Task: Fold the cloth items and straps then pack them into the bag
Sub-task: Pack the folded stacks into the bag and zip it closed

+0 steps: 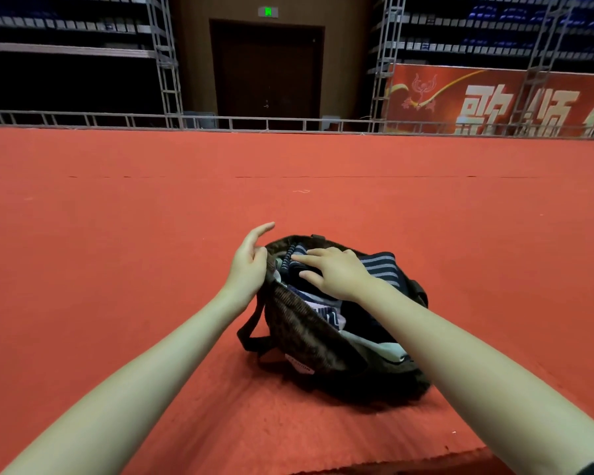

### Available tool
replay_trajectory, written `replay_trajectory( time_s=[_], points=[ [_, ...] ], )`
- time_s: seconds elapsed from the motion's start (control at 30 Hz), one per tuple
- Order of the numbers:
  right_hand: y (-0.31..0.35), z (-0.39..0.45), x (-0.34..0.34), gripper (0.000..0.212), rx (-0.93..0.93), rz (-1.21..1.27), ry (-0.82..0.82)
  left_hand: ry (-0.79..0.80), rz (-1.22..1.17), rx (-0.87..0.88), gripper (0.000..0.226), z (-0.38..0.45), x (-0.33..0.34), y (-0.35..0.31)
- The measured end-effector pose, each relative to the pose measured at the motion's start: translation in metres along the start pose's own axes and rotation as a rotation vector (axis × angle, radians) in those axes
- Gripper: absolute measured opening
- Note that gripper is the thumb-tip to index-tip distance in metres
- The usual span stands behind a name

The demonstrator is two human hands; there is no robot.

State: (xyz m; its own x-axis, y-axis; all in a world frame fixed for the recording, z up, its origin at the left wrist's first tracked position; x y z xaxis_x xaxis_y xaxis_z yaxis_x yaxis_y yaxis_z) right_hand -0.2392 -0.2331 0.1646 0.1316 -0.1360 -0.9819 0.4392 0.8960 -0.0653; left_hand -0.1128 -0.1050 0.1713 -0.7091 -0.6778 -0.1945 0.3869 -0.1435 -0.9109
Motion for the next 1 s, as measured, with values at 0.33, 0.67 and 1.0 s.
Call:
replay_trajectory(
  time_s=[0.33,0.67,1.0],
  points=[
    [-0.035,-0.017,-0.011,0.044,0.018,0.333,0.032,0.046,0.049,-0.022,0.046,0.020,0.010,-0.037],
    [-0.074,-0.107,-0.017,0.031,0.202,0.626,-0.669,0.002,0.800,0.568,0.049,-0.014,0.072,-0.028],
    [-0.084,-0.220,0.076,0.023,0.771,1.188,-0.213,0.496,1.045,0.655,0.061,-0.049,0.163,-0.010]
  ],
)
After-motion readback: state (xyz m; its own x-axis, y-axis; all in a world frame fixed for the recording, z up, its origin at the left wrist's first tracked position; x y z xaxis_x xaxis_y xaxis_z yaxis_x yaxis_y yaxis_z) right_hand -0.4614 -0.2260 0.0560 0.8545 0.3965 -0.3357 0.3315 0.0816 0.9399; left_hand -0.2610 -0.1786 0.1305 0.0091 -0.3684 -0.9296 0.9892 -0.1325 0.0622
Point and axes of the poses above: each hand's wrist, its own z-axis towards the middle knuckle, its own x-axis out of the palm, y = z × x, the point moved 2 cm from there along z, towards the middle knuckle, and after that the axes turned 2 degrees about -x, right-handed, at the moved point
